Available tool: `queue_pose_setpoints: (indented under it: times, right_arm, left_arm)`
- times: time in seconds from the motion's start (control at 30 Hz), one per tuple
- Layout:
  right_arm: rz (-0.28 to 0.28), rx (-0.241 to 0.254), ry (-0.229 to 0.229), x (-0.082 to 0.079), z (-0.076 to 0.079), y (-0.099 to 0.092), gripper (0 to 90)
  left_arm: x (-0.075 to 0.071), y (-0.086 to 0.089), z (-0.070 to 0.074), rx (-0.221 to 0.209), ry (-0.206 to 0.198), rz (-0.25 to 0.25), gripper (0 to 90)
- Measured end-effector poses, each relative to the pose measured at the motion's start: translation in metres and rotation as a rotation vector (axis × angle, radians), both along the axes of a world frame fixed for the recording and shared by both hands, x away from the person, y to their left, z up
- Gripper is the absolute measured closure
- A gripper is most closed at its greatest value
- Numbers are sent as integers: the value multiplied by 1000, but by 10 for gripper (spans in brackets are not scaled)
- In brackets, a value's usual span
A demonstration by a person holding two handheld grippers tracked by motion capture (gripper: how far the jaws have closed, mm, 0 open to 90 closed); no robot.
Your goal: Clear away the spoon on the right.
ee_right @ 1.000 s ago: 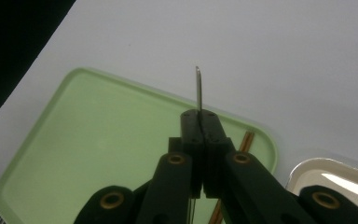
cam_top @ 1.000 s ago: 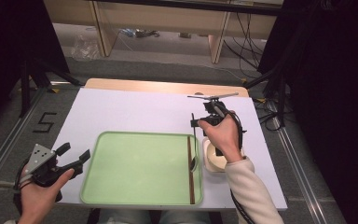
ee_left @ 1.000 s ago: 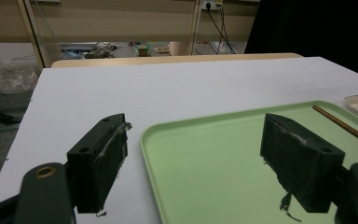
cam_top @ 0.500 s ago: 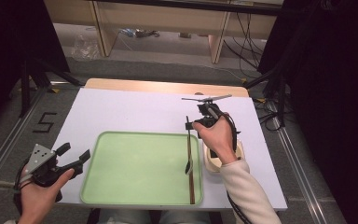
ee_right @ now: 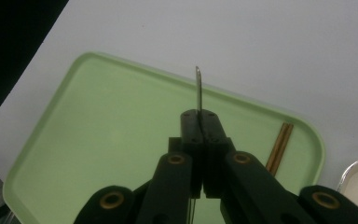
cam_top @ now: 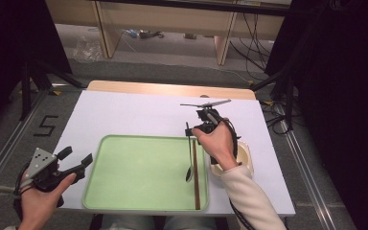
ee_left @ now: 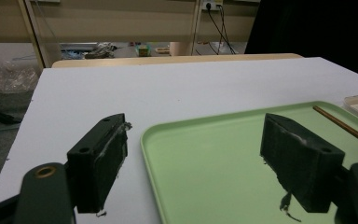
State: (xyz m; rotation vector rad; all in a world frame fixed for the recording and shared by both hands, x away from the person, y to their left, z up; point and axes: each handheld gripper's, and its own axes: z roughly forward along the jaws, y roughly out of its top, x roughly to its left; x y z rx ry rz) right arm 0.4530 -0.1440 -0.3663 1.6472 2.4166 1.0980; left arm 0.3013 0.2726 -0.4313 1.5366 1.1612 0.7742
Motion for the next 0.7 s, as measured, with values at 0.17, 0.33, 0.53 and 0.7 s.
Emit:
queue_pose_setpoints:
  times: [0.17,0.33,0.53,0.7]
  right_arm:
    - [-5,-4,14,0,-4,3,900]
    - [-16,-20,18,2,-8,4,900]
    - [-14,-45,40,3,-18,11,900]
    - [-18,-54,61,3,-26,17,900]
  left_arm:
    - [0,0,0,0,0,0,223]
    - [0,0,0,1,-1,1,223]
    - [0,0,0,-2,0,-1,224]
    - [0,0,0,-3,0,-1,223]
